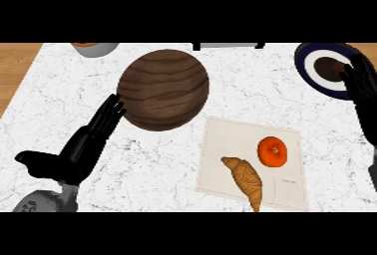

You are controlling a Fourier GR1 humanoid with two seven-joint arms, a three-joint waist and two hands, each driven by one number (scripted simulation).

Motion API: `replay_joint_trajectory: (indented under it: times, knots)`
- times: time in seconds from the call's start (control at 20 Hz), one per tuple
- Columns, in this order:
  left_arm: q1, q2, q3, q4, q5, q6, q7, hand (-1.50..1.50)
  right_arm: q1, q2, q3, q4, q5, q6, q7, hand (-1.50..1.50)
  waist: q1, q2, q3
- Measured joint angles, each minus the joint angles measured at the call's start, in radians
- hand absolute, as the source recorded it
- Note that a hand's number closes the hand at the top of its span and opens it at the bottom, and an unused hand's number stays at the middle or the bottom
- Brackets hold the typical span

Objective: Pick the croissant from the placemat and place it in the bowl

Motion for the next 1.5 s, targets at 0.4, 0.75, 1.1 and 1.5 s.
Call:
replay_joint_trajectory:
  times: [0.4, 0.75, 1.1, 1.5]
  knots:
    - [-0.08, 0.078, 0.063, 0.04, -0.129, 0.11, 0.029, 0.0, -0.108, 0.027, 0.204, 0.022, -0.026, 0.352, -0.088, -1.5, 0.118, 0.003, -0.015]
    - [-0.133, 0.094, 0.085, 0.068, -0.221, 0.222, 0.089, 0.0, -0.185, -0.003, 0.252, 0.187, -0.041, 0.724, -0.382, -1.5, 0.095, 0.005, -0.018]
    - [-0.164, 0.081, 0.08, 0.082, -0.267, 0.266, 0.136, 0.0, -0.317, -0.108, 0.345, 0.193, 0.178, 0.768, -0.501, -1.5, 0.073, -0.002, -0.022]
    - [-0.168, 0.082, 0.085, 0.071, -0.294, 0.28, 0.175, 0.0, -0.426, -0.165, 0.549, 0.122, 0.463, 0.697, -0.548, -1.5, 0.056, -0.011, -0.025]
